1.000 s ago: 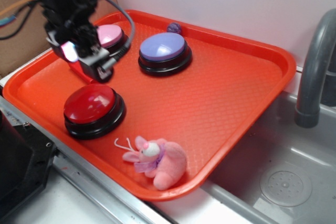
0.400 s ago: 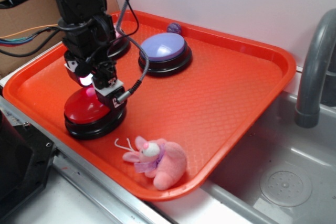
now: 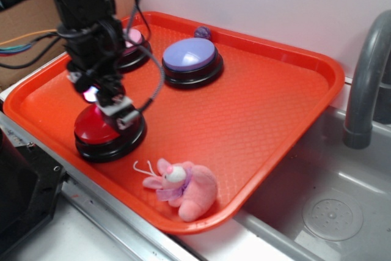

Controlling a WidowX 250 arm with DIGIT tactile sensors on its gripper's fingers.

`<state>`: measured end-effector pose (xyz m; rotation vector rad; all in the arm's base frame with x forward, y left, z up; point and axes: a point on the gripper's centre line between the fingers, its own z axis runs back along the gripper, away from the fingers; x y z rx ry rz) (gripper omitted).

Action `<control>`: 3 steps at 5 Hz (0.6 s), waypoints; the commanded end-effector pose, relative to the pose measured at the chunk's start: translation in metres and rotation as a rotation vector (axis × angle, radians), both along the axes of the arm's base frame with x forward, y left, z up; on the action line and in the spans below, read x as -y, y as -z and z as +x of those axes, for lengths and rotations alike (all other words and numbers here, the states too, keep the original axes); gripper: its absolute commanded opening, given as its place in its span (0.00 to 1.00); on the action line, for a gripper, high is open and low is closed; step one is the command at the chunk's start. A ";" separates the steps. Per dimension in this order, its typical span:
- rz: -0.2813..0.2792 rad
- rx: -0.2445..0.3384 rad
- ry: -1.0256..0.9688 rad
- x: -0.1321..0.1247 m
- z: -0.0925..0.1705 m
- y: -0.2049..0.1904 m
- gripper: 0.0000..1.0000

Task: Push the red button.

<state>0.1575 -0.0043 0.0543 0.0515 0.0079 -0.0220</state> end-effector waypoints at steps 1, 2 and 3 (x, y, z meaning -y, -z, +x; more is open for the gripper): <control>0.022 0.117 0.004 -0.001 0.014 -0.052 1.00; 0.025 0.085 0.030 -0.003 0.016 -0.056 1.00; 0.002 0.071 0.034 -0.004 0.015 -0.060 1.00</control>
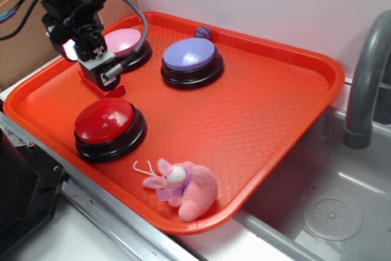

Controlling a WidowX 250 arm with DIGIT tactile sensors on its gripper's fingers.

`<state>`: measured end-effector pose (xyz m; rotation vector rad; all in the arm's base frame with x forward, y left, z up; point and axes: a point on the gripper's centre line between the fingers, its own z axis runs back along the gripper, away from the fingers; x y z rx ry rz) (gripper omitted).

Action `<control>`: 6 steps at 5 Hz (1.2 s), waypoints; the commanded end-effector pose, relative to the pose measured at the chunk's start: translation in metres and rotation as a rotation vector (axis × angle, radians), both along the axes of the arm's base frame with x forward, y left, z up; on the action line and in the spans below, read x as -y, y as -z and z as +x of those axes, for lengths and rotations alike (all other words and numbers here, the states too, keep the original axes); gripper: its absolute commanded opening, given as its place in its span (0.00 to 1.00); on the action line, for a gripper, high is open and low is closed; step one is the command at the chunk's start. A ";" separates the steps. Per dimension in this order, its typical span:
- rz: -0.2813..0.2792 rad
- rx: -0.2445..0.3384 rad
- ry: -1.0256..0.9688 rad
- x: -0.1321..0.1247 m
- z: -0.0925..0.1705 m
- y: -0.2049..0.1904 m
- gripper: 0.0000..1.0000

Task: Push the red button.

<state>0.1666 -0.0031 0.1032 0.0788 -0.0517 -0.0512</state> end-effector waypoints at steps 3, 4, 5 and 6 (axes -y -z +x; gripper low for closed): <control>-0.061 0.028 -0.074 -0.016 -0.004 -0.033 1.00; -0.059 0.046 -0.093 -0.018 -0.004 -0.039 1.00; -0.053 0.049 -0.101 -0.017 -0.004 -0.042 1.00; -0.041 0.037 -0.115 -0.015 -0.003 -0.044 1.00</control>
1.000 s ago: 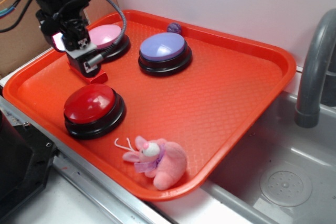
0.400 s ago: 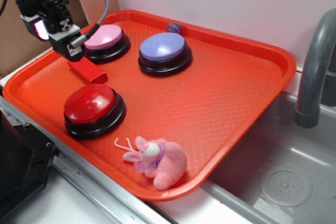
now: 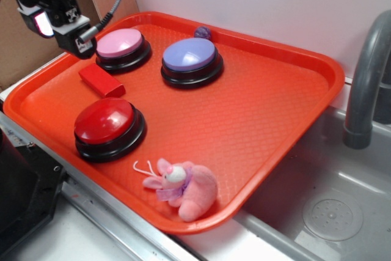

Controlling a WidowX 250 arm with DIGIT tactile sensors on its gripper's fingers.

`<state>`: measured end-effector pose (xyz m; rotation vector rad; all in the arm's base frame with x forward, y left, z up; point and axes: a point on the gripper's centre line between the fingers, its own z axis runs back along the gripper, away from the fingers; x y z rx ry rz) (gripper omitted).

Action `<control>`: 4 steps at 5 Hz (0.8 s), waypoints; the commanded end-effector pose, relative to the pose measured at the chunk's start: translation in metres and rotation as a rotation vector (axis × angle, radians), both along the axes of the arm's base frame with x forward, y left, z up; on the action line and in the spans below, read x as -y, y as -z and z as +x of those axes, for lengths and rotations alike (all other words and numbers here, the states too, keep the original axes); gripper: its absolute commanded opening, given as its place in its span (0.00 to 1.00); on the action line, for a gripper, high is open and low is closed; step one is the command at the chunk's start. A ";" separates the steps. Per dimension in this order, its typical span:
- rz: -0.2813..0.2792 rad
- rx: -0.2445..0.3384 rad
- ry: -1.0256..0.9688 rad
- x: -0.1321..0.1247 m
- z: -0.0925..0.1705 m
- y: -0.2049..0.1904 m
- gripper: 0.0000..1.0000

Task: Push the red button.

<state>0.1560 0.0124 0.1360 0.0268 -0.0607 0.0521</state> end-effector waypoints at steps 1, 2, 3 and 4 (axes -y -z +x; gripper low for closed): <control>0.017 0.028 -0.016 0.004 0.008 -0.021 1.00; 0.016 0.023 -0.016 0.006 0.007 -0.024 1.00; 0.021 0.026 -0.017 0.008 0.006 -0.029 1.00; 0.024 0.029 -0.012 0.010 0.006 -0.034 1.00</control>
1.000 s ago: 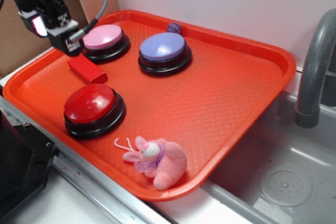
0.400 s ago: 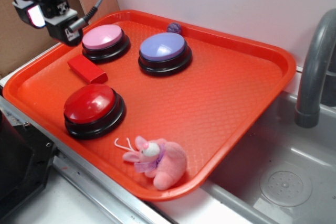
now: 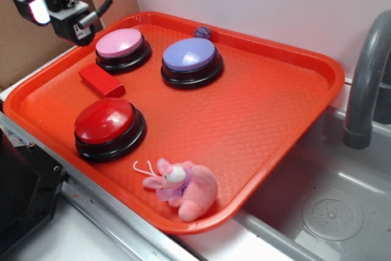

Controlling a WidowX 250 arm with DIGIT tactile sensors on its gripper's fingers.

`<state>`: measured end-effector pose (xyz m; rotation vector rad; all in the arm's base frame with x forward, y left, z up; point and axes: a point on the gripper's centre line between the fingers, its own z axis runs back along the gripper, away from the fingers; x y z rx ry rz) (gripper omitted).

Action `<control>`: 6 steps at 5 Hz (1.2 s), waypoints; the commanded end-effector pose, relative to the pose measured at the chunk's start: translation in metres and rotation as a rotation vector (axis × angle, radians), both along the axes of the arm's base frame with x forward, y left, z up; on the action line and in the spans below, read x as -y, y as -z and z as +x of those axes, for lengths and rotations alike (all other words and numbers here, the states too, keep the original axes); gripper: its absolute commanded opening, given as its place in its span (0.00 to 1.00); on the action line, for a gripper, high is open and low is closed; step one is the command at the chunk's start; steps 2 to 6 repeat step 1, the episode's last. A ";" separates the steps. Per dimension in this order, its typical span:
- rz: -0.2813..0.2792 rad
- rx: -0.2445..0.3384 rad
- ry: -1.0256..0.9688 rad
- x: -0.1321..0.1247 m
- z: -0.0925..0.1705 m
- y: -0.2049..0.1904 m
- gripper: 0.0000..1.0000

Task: Push the red button.

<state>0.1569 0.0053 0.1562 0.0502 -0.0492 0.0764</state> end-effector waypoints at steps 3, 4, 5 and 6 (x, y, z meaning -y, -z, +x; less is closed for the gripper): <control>0.007 0.047 0.016 0.004 0.004 -0.016 1.00; 0.007 0.047 0.016 0.004 0.004 -0.016 1.00; 0.007 0.047 0.016 0.004 0.004 -0.016 1.00; 0.007 0.047 0.016 0.004 0.004 -0.016 1.00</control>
